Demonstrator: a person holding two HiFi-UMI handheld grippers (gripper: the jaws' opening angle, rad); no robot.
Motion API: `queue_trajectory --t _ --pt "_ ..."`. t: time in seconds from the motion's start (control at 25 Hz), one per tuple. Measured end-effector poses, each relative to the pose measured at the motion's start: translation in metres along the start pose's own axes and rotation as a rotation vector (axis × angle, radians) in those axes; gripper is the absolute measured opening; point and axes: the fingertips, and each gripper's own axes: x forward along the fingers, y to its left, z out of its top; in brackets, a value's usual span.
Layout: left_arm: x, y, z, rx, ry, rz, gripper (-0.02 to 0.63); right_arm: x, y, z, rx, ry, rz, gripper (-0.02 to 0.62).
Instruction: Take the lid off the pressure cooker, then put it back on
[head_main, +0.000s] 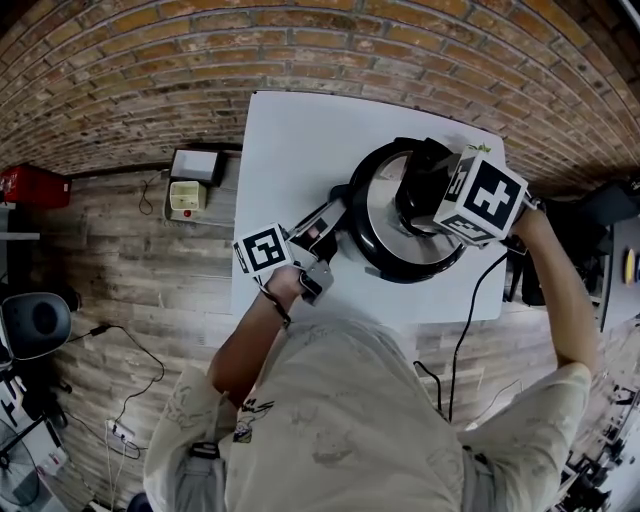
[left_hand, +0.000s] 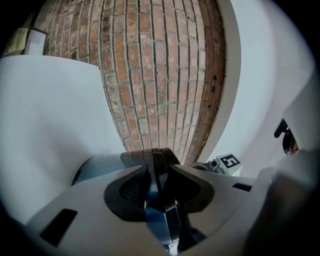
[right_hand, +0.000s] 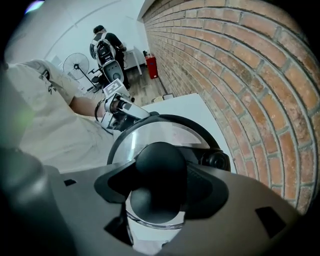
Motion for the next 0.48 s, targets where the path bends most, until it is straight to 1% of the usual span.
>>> queue_trajectory --t 0.12,0.24,0.36,0.44,0.48 --pt "0.002 -0.002 0.000 -0.019 -0.002 -0.014 0.138 0.000 0.003 0.000 -0.118 0.019 0.013 0.302" --pt "0.000 0.002 0.001 0.035 0.014 0.002 0.138 0.000 0.007 -0.001 -0.231 0.027 0.031 0.305" --pt "-0.002 0.003 0.000 0.030 0.015 0.007 0.140 0.000 0.013 -0.001 -0.317 0.042 0.051 0.307" --pt "-0.003 0.004 0.001 0.066 0.024 0.012 0.141 0.001 0.013 -0.001 -0.377 0.053 0.058 0.309" --pt "-0.003 0.004 0.000 0.067 0.025 0.012 0.141 0.001 0.012 -0.001 -0.403 0.057 0.060 0.310"
